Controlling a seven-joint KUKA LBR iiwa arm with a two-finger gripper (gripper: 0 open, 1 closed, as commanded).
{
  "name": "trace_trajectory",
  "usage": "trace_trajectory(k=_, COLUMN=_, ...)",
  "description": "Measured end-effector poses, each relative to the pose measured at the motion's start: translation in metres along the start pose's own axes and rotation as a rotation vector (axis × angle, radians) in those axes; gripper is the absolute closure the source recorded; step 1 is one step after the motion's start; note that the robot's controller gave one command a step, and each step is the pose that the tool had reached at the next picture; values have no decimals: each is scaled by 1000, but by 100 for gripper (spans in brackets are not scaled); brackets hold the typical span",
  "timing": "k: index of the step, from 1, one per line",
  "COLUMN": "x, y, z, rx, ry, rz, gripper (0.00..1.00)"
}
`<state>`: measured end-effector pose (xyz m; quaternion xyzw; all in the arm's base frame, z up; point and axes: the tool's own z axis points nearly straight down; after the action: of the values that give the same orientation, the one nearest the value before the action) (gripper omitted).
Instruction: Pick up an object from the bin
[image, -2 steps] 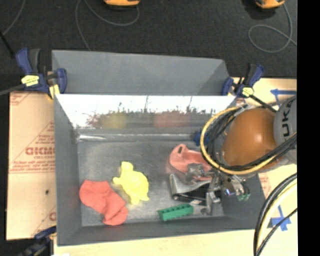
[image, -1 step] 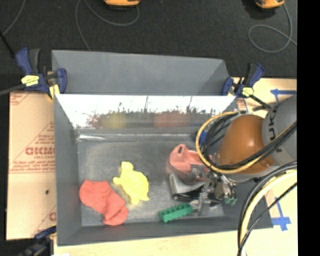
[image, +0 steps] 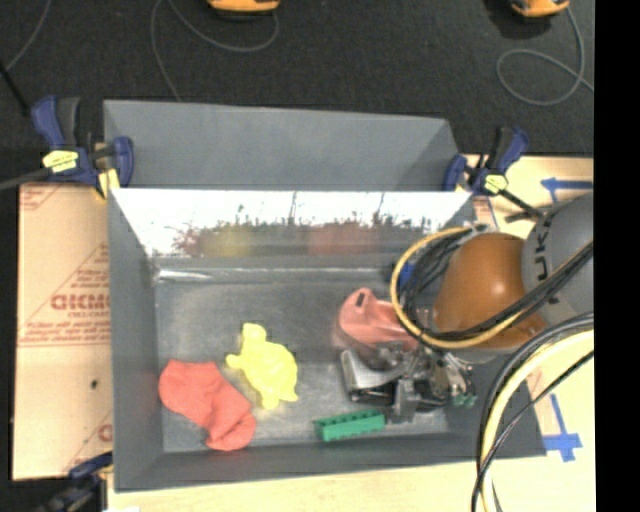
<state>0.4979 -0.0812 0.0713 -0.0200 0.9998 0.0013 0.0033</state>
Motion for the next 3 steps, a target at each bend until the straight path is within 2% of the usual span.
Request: trace_trajectory(k=3, x=1, y=0, z=-5, rx=0, ry=0, rz=-1, gripper=100)
